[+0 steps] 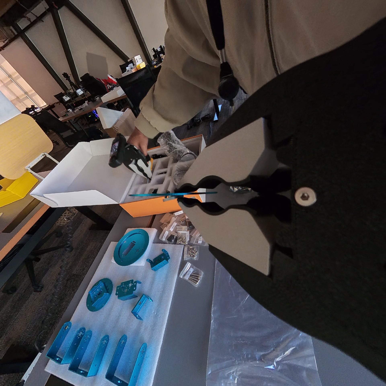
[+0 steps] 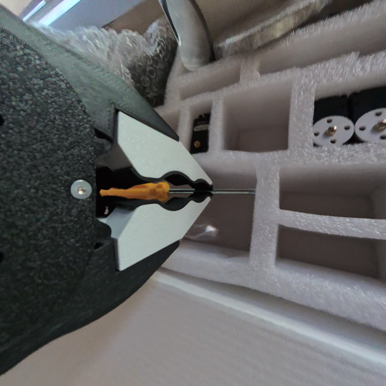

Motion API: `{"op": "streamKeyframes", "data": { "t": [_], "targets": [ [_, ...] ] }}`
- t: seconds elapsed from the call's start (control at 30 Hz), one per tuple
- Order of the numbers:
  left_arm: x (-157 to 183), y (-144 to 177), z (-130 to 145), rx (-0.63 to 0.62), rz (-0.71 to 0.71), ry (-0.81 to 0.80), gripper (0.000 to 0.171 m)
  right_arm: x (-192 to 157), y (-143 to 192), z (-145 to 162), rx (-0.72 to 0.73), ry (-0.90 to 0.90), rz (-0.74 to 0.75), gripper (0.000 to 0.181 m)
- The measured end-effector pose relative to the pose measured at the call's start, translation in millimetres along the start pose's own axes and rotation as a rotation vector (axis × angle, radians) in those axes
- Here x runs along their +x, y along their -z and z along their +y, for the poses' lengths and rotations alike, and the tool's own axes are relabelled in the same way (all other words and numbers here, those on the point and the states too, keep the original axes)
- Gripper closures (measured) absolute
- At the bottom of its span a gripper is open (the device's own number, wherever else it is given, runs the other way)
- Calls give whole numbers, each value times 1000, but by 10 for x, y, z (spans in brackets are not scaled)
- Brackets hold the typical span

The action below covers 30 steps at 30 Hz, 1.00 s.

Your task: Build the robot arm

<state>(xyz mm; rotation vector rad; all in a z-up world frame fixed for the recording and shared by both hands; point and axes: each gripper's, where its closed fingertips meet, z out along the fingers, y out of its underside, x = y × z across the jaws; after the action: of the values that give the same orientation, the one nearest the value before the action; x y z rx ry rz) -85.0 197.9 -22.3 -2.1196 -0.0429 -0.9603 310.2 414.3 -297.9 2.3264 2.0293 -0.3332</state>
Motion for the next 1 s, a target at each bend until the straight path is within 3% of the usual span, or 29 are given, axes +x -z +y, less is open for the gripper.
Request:
{"op": "streamKeyframes", "data": {
  "t": [0.1, 0.2, 0.23, 0.33, 0.47, 0.6, 0.73, 0.83, 0.93, 1.0],
  "targets": [
    [-11, -18, -1, 5, 10, 15, 167, 39, 297, -166, 133, -111, -48, 180],
    [35, -43, 9, 5, 28, 24, 167, -24, 541, -83, 30, -185, -149, 179],
    [63, -42, 11, 4, 31, 15, 167, -63, 643, -143, 55, -183, -162, 180],
    [107, -13, 7, 3, 30, -14, 167, -418, 930, -470, 175, -187, -269, 180],
    [3, 3, -12, 4, 25, 12, 167, -1140, 1045, -851, 176, -149, -248, 180],
    [-123, -34, -12, 14, 65, 69, 167, -2176, 759, -1576, 320, -170, -221, 179],
    [-288, -67, 61, -24, 103, 78, 167, -3124, 232, -2317, 552, -399, -335, 178],
    [-453, -66, 143, -84, 130, 33, 167, -3405, -159, -2691, 677, -608, -292, 179],
    [-690, -64, 244, -158, 156, -23, 167, -3477, -640, -2788, 585, -615, -121, 179],
    [-917, -49, 365, -225, 153, -80, 167, -3552, -827, -2868, 544, -568, -108, 177]
  ]
}}
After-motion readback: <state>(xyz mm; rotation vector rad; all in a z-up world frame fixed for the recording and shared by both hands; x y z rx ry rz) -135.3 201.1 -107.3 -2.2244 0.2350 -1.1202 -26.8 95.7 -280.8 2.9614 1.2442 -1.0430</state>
